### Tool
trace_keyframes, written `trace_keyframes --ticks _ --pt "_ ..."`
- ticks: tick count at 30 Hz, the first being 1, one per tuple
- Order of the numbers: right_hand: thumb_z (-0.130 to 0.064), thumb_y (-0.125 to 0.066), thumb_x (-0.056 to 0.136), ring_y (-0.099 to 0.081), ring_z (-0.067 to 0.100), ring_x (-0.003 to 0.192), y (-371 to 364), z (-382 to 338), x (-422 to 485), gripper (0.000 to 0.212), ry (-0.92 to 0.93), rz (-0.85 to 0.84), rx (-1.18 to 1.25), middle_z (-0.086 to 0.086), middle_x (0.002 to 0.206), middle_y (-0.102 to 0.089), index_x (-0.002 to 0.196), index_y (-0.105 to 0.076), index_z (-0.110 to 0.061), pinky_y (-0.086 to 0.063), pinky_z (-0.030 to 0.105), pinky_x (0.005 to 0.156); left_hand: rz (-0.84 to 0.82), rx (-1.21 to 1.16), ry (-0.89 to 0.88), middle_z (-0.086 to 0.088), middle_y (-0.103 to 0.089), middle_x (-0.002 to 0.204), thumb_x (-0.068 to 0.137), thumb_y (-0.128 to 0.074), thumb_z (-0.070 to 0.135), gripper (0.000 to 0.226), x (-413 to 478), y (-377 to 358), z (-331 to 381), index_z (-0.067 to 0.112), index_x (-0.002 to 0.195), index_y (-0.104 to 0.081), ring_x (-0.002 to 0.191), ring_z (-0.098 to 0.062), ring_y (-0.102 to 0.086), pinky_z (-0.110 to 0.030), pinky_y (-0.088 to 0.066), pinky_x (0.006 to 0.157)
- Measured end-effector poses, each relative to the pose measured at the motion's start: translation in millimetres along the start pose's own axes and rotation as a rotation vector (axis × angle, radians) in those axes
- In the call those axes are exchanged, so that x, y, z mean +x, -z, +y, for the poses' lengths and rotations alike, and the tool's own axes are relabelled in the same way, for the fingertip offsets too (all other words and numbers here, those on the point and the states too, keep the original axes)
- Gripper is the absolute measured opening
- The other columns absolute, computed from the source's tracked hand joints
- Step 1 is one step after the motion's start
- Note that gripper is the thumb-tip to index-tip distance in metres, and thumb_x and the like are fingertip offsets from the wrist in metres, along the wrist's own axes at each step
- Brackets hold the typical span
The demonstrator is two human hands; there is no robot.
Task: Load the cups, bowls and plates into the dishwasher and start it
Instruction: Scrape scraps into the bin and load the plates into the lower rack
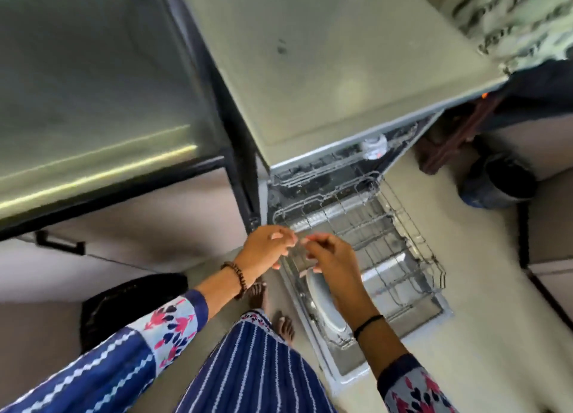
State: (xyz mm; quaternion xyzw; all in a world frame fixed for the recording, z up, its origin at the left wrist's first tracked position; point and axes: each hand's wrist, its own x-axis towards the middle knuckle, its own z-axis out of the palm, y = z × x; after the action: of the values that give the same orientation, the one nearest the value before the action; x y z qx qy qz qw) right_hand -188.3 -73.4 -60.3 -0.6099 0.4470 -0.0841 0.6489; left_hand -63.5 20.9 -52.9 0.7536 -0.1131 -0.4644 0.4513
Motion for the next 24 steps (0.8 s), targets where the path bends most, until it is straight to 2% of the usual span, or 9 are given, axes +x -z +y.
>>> trace_keyframes --ticks 5,9,12,16,17,19,21,24 --pt "-0.021 -0.071 0.092 -0.07 0.009 0.075 -55.1 -37.9 -26.2 0.013 0.009 -0.162 -0.037 0.005 0.09 -0.076 0.101 -0.071 -0.012 -0.054 0.023 0.064 0.149 -0.098 -0.05 0.001 -0.073 0.093 0.092 -0.06 0.019 0.011 -52.9 60.7 -10.2 0.02 0.089 -0.071 0.088 -0.014 -0.068 -0.021 -0.048 0.054" --pt "-0.023 -0.071 0.092 -0.07 0.009 0.075 -104.0 -67.0 -47.0 0.014 0.067 -0.34 -0.101 0.004 0.091 -0.076 0.102 -0.071 -0.014 -0.054 0.021 0.063 0.293 -0.12 -0.121 0.004 -0.074 0.086 0.092 -0.06 0.02 0.013 -97.7 108.5 -17.9 0.021 0.089 -0.072 0.084 -0.011 -0.068 -0.02 -0.051 0.055" --pt "-0.024 -0.072 0.091 -0.072 0.016 0.079 -141.8 -93.2 -60.0 0.015 0.114 -0.456 -0.141 0.005 0.091 -0.076 0.102 -0.072 -0.014 -0.057 0.033 0.069 0.422 -0.187 -0.18 0.008 -0.074 0.085 0.093 -0.059 0.02 0.013 -128.5 148.2 -21.7 0.021 0.092 -0.072 0.083 -0.012 -0.069 -0.026 -0.054 0.058" --pt "-0.023 -0.072 0.091 -0.072 0.016 0.079 -201.7 -130.4 -77.6 0.012 0.189 -0.589 -0.196 0.001 0.092 -0.076 0.102 -0.073 -0.016 -0.053 0.023 0.062 0.577 -0.256 -0.237 0.008 -0.074 0.09 0.096 -0.057 0.025 0.014 -174.3 206.5 -29.5 0.024 0.097 -0.071 0.085 -0.009 -0.069 -0.021 -0.05 0.057" --pt "-0.023 -0.072 0.091 -0.071 0.016 0.079 -204.5 -135.4 -79.0 0.013 0.194 -0.599 -0.204 0.003 0.093 -0.076 0.102 -0.073 -0.015 -0.052 0.023 0.062 0.594 -0.27 -0.244 0.007 -0.074 0.09 0.096 -0.057 0.025 0.014 -177.0 211.7 -29.1 0.024 0.097 -0.071 0.085 -0.01 -0.069 -0.02 -0.049 0.056" --pt "-0.022 -0.072 0.091 -0.07 0.016 0.077 -258.5 -152.4 -99.5 0.014 0.253 -0.699 -0.242 0.004 0.093 -0.076 0.102 -0.072 -0.014 -0.051 0.024 0.062 0.7 -0.329 -0.273 0.005 -0.076 0.088 0.096 -0.058 0.023 0.013 -206.5 258.4 -44.6 0.023 0.095 -0.071 0.083 -0.013 -0.071 -0.02 -0.049 0.053" --pt "-0.02 -0.071 0.091 -0.069 0.014 0.074 -274.0 -161.4 -97.9 0.012 0.254 -0.709 -0.256 0.003 0.091 -0.077 0.101 -0.072 -0.014 -0.049 0.021 0.06 0.709 -0.325 -0.267 0.002 -0.076 0.087 0.095 -0.058 0.02 0.013 -208.6 274.9 -38.1 0.02 0.094 -0.07 0.078 -0.014 -0.07 -0.021 -0.049 0.05" --pt "-0.019 -0.07 0.091 -0.067 0.01 0.07 -344.0 -181.0 -120.5 0.012 0.289 -0.778 -0.266 0.002 0.087 -0.076 0.101 -0.071 -0.013 -0.048 0.018 0.057 0.785 -0.373 -0.291 -0.001 -0.076 0.087 0.094 -0.058 0.018 0.013 -236.0 334.4 -49.0 0.013 0.097 -0.07 0.072 -0.013 -0.068 -0.024 -0.05 0.05"
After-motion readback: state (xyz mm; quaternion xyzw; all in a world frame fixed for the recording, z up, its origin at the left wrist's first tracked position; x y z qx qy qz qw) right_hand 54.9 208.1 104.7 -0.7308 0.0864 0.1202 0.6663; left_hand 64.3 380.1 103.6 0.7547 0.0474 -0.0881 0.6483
